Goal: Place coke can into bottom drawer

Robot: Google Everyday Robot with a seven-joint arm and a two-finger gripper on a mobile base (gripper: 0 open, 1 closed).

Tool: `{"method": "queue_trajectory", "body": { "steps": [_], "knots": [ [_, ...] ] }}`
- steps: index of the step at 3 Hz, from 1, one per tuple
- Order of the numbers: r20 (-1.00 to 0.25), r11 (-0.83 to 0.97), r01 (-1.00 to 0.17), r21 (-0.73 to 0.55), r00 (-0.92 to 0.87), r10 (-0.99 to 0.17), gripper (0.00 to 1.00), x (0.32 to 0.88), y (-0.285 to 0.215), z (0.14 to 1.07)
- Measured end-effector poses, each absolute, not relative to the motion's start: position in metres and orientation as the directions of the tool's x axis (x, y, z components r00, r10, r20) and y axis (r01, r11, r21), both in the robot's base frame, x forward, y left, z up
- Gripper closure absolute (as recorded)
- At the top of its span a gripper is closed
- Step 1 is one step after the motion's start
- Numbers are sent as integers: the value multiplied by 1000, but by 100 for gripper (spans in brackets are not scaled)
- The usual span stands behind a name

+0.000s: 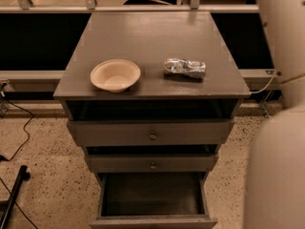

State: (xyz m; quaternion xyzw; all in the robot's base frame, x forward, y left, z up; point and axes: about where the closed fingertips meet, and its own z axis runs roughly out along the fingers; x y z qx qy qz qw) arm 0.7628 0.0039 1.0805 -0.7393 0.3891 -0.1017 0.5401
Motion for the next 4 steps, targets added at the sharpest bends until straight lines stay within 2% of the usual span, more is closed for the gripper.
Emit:
{"method": "queue_trajectory", "body": {
  "steps": [1,2,4],
  "knots": [
    [-316,12,-423,-906,656,-686,100,679,-11,1165],
    [-282,-9,-393,-919,675,-681,100,610,1,1198],
    [-311,2,-420,-907,668,-676,100,611,2,1177]
  ]
}}
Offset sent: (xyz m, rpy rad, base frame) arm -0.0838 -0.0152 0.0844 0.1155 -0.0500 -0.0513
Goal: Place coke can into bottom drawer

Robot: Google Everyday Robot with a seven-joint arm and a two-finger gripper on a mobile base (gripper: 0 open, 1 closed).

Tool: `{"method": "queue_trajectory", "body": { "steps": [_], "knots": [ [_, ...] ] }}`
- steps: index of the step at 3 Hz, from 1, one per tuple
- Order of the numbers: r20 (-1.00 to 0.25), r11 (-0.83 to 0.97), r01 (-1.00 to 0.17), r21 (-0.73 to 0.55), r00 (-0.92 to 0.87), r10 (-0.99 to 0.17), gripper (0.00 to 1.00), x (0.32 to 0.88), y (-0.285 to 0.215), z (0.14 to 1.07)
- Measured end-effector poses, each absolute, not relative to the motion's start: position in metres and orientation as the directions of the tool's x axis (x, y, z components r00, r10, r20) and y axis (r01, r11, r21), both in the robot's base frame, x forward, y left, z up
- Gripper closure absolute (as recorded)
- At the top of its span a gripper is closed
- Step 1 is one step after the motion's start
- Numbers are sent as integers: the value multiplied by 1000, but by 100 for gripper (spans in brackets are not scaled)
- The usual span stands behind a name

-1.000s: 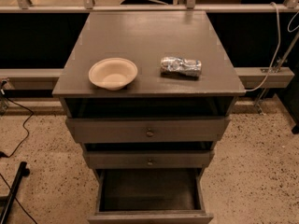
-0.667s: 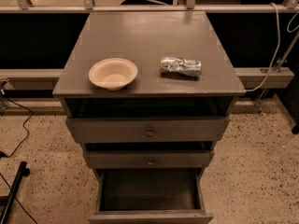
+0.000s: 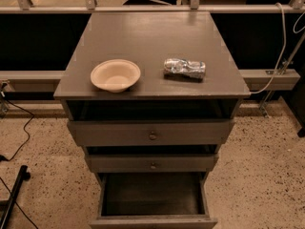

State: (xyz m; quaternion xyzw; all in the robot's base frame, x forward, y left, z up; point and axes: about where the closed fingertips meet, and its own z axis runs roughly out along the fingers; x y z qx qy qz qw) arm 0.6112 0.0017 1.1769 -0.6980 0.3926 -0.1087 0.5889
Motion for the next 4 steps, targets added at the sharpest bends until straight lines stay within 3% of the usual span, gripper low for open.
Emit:
{"method": "queue_trajectory", "body": {
  "steps": [3,4],
  "knots": [
    [-519,106,-611,-784,552,-653,100,687,-2,847],
    [-518,106,-611,-785,553,-652,100,686,-2,848]
  ]
}}
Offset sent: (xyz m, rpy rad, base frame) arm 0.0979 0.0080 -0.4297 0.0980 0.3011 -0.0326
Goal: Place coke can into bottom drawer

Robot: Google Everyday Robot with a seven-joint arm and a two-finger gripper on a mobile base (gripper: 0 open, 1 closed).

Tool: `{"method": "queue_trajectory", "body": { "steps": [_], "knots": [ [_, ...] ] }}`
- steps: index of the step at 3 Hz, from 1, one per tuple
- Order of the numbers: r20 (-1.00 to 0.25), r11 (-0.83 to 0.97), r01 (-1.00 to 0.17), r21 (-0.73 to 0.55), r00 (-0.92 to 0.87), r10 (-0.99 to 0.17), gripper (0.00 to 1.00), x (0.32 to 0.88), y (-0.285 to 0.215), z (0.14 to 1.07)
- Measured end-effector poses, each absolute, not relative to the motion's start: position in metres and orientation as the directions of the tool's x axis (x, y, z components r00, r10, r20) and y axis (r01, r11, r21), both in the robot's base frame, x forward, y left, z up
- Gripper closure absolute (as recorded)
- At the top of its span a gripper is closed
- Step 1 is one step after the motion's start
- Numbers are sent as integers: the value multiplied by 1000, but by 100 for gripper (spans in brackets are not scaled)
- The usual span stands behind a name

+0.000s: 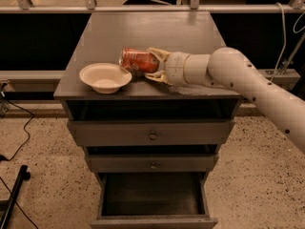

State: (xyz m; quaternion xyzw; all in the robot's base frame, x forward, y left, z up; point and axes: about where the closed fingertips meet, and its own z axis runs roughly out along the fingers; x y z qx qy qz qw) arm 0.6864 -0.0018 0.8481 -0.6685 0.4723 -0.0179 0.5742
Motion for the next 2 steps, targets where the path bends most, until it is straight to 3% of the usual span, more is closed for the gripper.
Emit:
{"method": "queue_trajectory", "body": {
  "steps": [2],
  "knots": [
    [-462,80,-552,-830,599,-655,100,648,-11,913]
  ]
}}
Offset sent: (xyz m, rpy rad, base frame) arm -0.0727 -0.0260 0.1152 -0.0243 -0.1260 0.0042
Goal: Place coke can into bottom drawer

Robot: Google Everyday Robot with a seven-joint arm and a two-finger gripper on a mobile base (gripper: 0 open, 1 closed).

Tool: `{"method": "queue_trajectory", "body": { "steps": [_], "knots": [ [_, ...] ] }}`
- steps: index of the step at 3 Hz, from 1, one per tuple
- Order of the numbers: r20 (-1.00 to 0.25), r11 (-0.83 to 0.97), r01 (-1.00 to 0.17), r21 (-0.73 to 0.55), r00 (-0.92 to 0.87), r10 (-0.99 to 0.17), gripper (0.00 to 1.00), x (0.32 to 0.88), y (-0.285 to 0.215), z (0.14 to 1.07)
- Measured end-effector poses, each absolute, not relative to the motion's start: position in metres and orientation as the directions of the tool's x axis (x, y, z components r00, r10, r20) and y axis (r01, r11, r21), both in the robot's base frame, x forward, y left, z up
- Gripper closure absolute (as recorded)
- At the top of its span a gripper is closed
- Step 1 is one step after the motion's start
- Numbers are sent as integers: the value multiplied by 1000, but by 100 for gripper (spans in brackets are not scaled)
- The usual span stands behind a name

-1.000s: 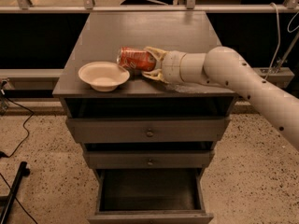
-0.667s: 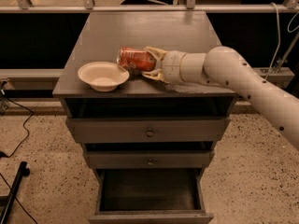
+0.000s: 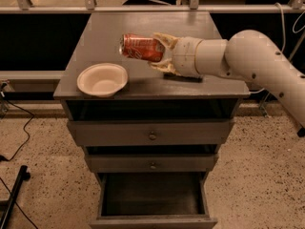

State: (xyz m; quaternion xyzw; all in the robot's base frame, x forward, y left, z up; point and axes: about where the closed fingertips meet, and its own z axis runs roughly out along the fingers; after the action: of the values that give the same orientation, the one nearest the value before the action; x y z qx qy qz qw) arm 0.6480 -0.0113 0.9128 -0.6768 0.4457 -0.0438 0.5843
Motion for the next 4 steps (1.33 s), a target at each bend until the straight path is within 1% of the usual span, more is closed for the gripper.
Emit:
{"method": "queue_trajectory", "body": {
  "steps": [1,2,3,4],
  "knots": [
    [-502,81,-602,-795,576,-646,100,596,-17,927],
    [-561,74,-690,-720,516,-647,100,550,-21,893],
    [-588,33,-796,-604,418,-692,100,503,-44,818],
    [-596,5,-870,-494,335,-730,100,467,-73,727]
  ]
}}
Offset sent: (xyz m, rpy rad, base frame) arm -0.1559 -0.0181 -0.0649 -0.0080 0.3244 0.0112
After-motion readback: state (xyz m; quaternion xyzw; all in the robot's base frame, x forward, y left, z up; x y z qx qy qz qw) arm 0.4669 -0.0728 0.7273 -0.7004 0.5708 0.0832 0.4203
